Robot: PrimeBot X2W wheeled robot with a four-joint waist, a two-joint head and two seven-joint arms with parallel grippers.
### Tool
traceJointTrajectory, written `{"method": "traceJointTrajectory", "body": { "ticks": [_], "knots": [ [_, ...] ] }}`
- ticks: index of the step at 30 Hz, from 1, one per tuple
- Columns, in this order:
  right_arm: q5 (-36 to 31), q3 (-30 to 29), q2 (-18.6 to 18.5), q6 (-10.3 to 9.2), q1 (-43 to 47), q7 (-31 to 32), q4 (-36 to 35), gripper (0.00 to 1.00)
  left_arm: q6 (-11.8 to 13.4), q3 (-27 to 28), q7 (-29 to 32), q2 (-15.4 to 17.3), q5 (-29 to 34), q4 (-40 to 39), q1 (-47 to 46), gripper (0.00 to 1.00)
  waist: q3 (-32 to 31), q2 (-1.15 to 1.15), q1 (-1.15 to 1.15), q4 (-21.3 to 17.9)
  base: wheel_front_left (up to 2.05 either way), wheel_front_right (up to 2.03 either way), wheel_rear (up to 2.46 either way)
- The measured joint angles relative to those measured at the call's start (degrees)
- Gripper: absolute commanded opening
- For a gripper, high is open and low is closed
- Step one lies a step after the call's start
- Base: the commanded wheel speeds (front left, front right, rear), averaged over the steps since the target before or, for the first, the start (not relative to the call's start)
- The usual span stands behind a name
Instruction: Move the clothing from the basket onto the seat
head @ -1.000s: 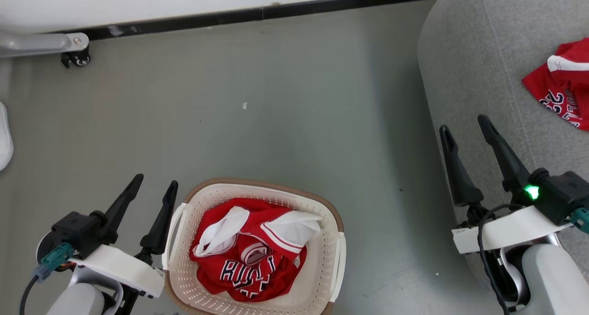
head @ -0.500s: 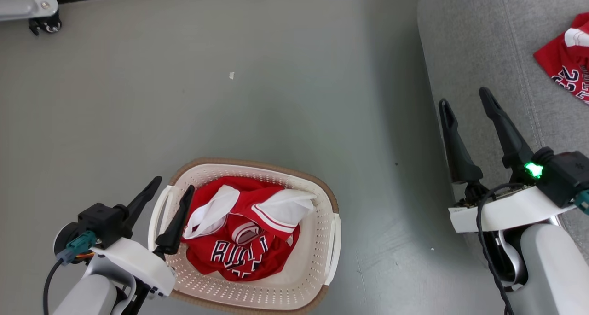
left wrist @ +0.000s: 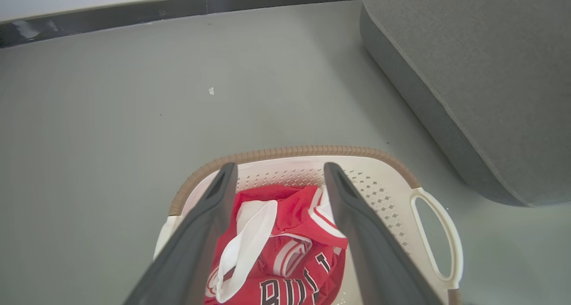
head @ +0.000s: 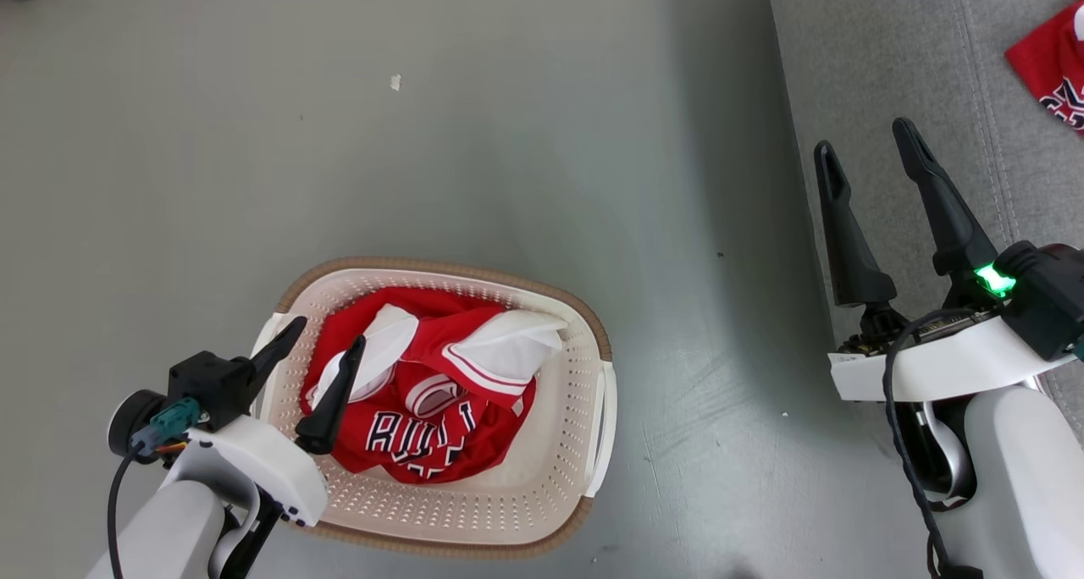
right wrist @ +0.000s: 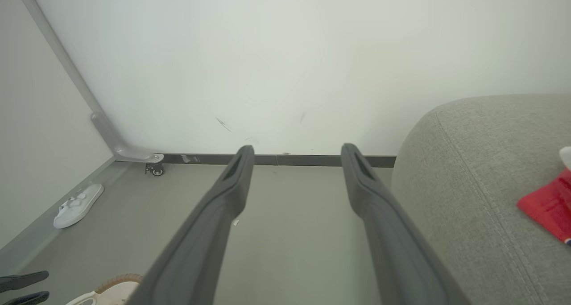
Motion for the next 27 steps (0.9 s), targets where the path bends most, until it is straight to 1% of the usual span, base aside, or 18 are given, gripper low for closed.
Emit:
{"method": "traceJointTrajectory", "body": {
  "ticks": [7, 8, 12, 19, 23, 27],
  "knots": [
    [-0.48, 0.14, 0.19, 0.0, -2.22, 0.0, -0.38, 1.0, -0.05, -1.98, 0.0, -0.34, 0.4, 2.71, -2.95, 1.0, 2.65, 0.0, 0.0, -0.72, 0.0, 0.0, 0.0],
    [-0.49, 0.18, 0.21, 0.0, -2.33, 0.0, -0.52, 1.0, -0.38, -2.29, 0.0, -0.36, 0.87, 3.09, -3.33, 1.0, 3.03, 0.0, 0.0, -0.83, 0.0, 0.0, 0.0],
    [-0.55, 0.64, 0.26, 0.0, -2.4, 0.0, -0.57, 1.0, -0.42, -4.02, 0.0, -0.38, 2.34, 4.37, -4.86, 1.0, 4.53, 0.0, 0.0, -1.25, 0.0, 0.0, 0.0],
    [-1.03, 1.35, 0.38, 0.0, -4.71, 0.0, -1.11, 1.0, -0.43, -8.27, 0.38, -0.21, 3.86, 6.94, -7.48, 1.0, 7.03, 0.0, 0.0, -2.11, 0.0, 0.0, 0.0],
    [-1.09, 1.52, 0.41, 0.0, -5.25, 0.0, -1.22, 1.0, -0.43, -10.77, 0.51, 0.67, 6.35, 8.35, -9.39, 1.0, 8.33, 0.0, 0.0, -2.69, 0.0, 0.0, 0.0],
    [-1.1, 1.66, 0.43, 0.0, -6.54, 0.0, -1.57, 1.0, -0.42, -12.28, 0.52, 0.78, 7.22, 9.66, -10.93, 1.0, 9.22, 0.0, 0.0, -3.19, 0.0, 0.0, 0.0]
  ]
}}
